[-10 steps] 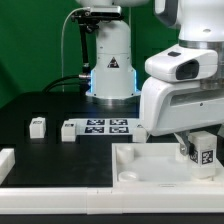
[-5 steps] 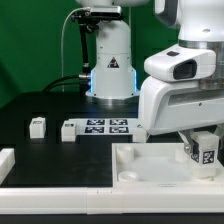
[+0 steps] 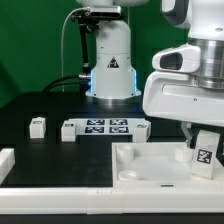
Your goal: Assemble one leg
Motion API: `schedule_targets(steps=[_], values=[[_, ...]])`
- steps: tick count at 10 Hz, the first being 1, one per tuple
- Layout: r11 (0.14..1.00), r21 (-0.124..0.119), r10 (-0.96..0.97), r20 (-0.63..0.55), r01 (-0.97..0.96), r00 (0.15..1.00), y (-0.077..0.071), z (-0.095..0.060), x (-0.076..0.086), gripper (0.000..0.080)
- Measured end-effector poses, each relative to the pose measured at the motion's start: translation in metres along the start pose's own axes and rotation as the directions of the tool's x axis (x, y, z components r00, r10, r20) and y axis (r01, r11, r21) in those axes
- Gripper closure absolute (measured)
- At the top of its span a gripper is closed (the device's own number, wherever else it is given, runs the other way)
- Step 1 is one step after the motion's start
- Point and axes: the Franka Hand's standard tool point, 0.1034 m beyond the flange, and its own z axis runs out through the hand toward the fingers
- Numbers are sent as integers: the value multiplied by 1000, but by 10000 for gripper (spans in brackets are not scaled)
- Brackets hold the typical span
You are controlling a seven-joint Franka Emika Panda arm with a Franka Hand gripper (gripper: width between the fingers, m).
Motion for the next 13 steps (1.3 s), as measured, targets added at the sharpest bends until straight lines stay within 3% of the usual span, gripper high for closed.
schedule_targets(steps=[2, 4, 5, 6, 7, 8, 9, 10, 12, 13], values=[[974, -2, 228, -6, -228, 974, 0, 0, 0, 509], [947, 2, 321, -4, -321, 947, 0, 0, 1, 509], [896, 5, 444, 2, -444, 896, 0, 1, 0, 509], [911, 5, 412, 1, -412, 911, 0, 1, 1, 509], [922, 5, 386, 1, -386, 922, 0, 1, 1, 420], [940, 4, 341, -1, -341, 940, 0, 1, 1, 420], [987, 4, 160, -2, -160, 987, -1, 1, 0, 233], [1000, 3, 17, -1, -17, 1000, 0, 1, 0, 169], [983, 3, -181, 1, 181, 983, 2, 1, 0, 153], [934, 3, -357, 1, 357, 934, 4, 1, 1, 153]])
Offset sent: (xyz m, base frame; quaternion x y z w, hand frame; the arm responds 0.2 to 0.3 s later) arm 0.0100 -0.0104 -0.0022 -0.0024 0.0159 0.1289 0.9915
